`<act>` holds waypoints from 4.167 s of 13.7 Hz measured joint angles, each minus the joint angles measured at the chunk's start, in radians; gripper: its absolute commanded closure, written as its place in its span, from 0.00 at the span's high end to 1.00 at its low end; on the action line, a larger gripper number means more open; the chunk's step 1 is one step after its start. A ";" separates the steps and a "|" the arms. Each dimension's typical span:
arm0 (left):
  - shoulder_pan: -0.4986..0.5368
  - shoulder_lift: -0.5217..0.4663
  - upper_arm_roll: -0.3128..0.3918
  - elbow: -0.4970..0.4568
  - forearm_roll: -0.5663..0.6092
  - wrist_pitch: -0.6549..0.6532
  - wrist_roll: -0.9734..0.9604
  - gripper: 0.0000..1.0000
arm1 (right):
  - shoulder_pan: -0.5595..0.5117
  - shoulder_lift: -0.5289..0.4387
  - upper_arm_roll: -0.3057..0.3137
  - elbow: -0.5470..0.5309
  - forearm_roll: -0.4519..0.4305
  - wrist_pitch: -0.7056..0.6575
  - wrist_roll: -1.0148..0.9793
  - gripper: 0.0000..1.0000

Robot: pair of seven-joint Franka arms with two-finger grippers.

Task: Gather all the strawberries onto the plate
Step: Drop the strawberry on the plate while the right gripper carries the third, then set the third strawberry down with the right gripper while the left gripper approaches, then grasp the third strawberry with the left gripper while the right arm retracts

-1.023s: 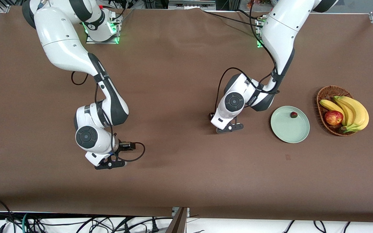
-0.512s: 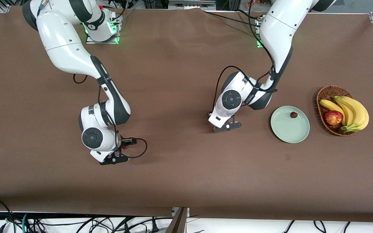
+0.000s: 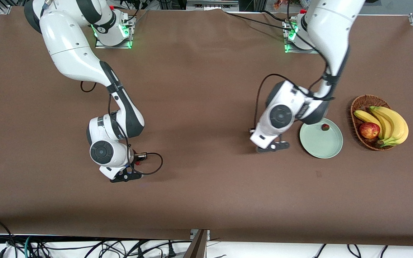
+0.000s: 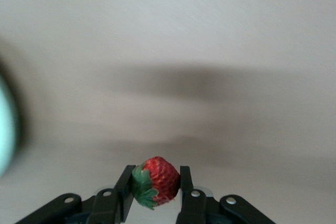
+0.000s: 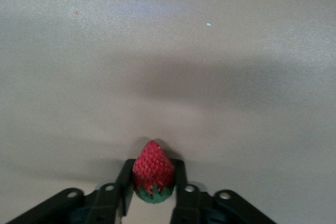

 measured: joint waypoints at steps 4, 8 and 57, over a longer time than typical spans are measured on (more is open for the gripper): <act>0.167 -0.053 0.004 -0.002 0.000 -0.082 0.289 0.38 | 0.001 0.000 0.008 0.000 0.001 0.000 0.001 0.00; 0.280 -0.047 0.004 -0.038 0.001 -0.094 0.455 0.40 | 0.035 -0.001 0.121 0.027 0.003 0.029 0.187 0.00; 0.175 0.078 -0.199 -0.081 0.228 0.331 -0.489 1.00 | -0.263 -0.657 0.058 -0.069 -0.050 -0.562 -0.123 1.00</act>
